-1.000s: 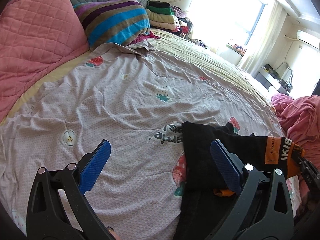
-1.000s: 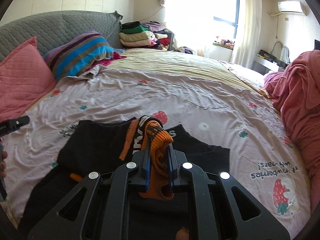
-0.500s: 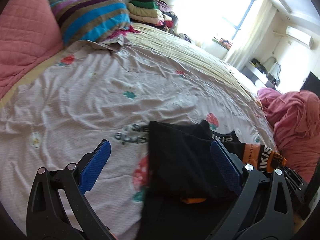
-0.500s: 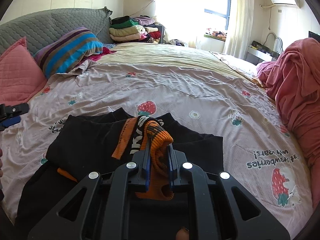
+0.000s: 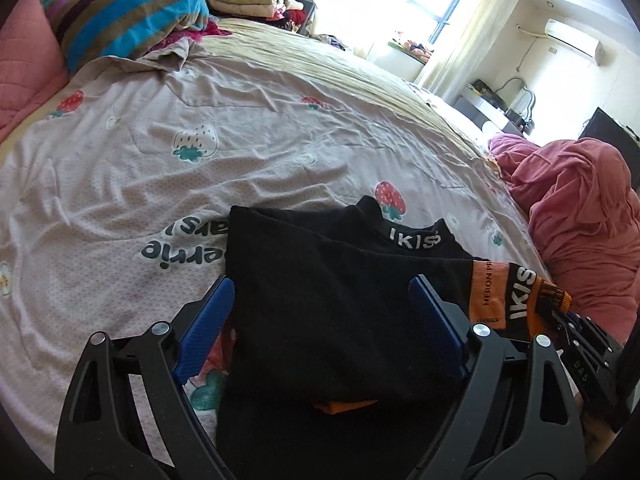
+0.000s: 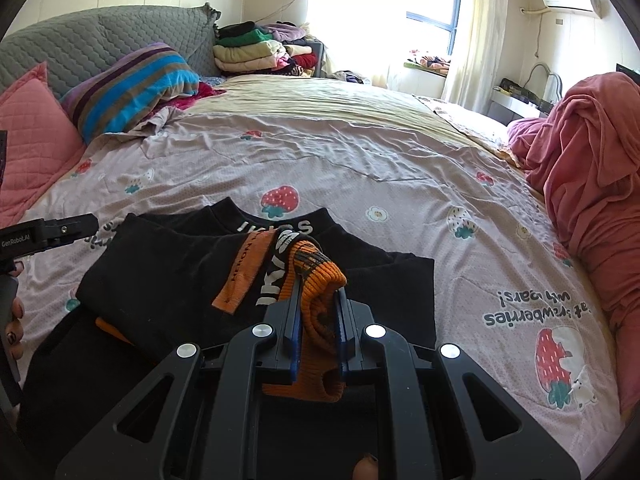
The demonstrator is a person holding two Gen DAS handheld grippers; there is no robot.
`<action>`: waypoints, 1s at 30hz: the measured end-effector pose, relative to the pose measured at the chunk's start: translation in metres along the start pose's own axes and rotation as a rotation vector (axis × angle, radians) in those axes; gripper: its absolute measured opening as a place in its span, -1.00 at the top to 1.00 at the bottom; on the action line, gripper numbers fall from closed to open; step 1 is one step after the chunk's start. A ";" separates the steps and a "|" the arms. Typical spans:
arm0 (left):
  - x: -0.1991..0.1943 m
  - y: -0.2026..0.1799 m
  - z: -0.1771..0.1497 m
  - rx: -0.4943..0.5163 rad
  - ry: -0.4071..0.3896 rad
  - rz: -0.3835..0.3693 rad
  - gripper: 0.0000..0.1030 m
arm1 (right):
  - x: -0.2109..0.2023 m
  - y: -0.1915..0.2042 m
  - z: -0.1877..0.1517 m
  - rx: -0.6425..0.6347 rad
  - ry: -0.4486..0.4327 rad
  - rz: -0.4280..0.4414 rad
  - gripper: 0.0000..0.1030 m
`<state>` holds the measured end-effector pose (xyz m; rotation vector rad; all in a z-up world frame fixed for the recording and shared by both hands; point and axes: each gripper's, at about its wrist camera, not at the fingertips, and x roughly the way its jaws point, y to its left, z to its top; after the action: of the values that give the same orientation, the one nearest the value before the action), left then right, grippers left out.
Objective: Fold small clothes
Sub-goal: 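Lay the orange cuff flat on the sweatshirt and open the right tool, then withdraw both open tools from the folded sleeves toward the sweatshirt hem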
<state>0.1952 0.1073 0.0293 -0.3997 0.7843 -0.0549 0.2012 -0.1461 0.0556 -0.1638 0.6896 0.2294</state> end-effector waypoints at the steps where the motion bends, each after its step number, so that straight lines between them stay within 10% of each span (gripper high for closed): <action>1: 0.001 0.001 0.000 -0.001 0.004 0.000 -0.59 | 0.001 -0.001 -0.001 0.004 0.002 0.001 0.75; 16: 0.009 -0.011 -0.004 0.059 0.034 -0.009 -0.43 | 0.006 -0.020 -0.007 0.059 0.005 -0.061 0.54; 30: 0.041 -0.031 -0.025 0.170 0.187 -0.029 0.25 | 0.030 0.017 -0.026 0.007 0.123 0.089 0.52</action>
<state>0.2099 0.0628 -0.0030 -0.2466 0.9508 -0.1876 0.2037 -0.1307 0.0155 -0.1414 0.8203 0.3035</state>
